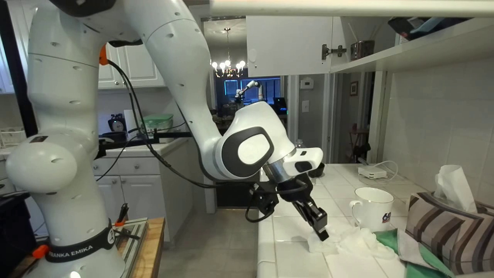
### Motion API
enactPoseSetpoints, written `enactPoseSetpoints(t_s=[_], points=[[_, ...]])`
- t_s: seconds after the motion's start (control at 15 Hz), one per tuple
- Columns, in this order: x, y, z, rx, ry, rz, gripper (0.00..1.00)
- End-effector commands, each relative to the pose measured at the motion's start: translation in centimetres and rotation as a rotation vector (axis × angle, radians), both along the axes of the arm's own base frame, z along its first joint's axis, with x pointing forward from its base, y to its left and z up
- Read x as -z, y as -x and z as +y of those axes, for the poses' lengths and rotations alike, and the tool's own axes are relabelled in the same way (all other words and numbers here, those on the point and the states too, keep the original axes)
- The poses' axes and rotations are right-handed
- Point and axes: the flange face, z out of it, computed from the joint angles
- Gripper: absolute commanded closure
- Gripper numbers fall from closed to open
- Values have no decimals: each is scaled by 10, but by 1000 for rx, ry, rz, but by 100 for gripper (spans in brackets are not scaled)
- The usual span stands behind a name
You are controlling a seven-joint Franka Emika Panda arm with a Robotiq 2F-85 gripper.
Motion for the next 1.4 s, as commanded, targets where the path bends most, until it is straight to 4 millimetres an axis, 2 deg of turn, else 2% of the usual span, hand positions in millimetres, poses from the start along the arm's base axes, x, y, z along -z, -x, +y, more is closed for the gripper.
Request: enactPoseSetpoints(t_s=[0.0,0.4,0.47,0.6,0.93,1.2,1.33], points=[[-15,-16,0,-33,30,-7,100],[-24,-44,-1,-111,68,33,100],[-25,-51,-1,-126,72,46,74],[-25,-65,0,-159,68,73,68],[-25,-109,-23,-261,71,169,32],[-10,-131,-45,-304,70,259,3],[-1,-132,-45,-309,74,308,0]])
